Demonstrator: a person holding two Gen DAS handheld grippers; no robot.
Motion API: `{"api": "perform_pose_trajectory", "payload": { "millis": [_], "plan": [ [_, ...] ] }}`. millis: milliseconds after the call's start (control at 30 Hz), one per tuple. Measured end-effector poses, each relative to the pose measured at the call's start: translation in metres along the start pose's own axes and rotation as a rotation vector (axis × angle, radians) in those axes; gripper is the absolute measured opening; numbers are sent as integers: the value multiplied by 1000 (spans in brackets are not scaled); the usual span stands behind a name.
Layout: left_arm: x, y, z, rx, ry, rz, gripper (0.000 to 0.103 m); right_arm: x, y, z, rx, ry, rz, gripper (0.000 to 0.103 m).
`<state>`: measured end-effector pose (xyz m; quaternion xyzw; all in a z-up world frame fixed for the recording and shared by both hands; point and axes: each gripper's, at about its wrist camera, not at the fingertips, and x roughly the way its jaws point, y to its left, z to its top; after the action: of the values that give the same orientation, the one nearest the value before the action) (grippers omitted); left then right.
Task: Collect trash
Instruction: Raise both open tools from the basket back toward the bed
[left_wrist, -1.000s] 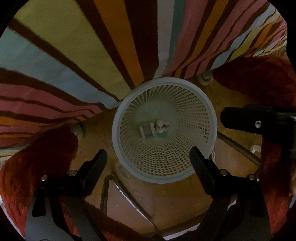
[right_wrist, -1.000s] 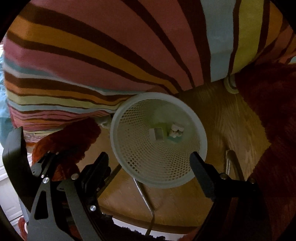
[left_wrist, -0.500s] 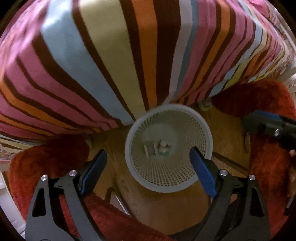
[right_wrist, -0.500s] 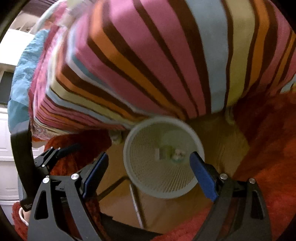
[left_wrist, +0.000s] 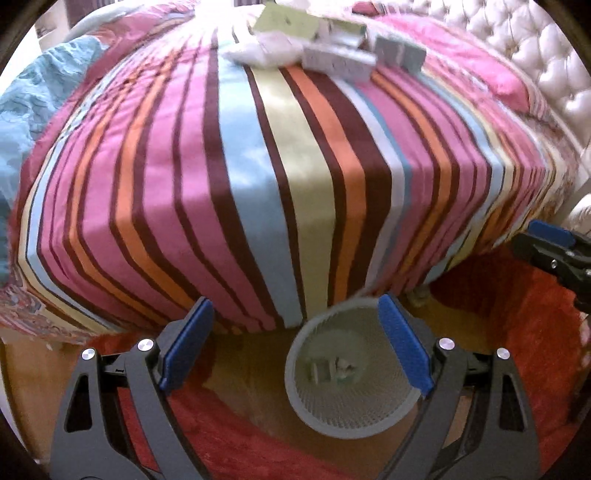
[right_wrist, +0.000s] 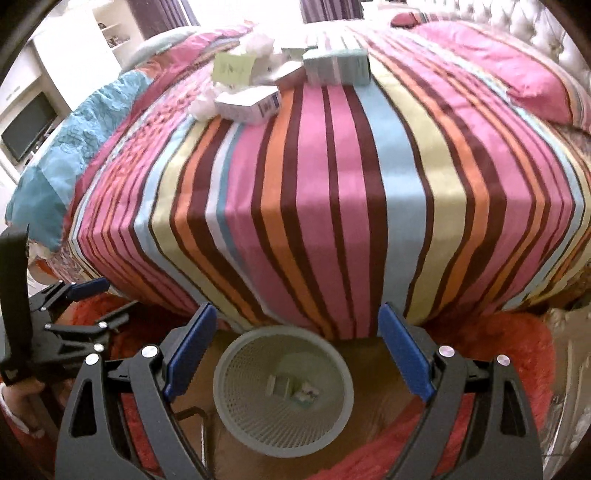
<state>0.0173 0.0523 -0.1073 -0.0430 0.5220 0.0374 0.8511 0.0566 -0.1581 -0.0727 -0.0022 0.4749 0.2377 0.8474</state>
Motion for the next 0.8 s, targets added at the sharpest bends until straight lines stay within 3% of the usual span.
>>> {"api": "perform_pose_trajectory", "payload": {
  "millis": [300, 600, 800],
  "plan": [
    [-4, 28, 22, -140, -39, -42, 88, -12, -10, 32, -34, -105, -49, 85],
    [-1, 34, 55, -141, -41, -43, 88, -12, -5, 56, -114, -149, -13, 85],
    [4, 39, 96, -157, -40, -48, 88, -5, 12, 79, -217, -158, -8, 84]
  ]
}}
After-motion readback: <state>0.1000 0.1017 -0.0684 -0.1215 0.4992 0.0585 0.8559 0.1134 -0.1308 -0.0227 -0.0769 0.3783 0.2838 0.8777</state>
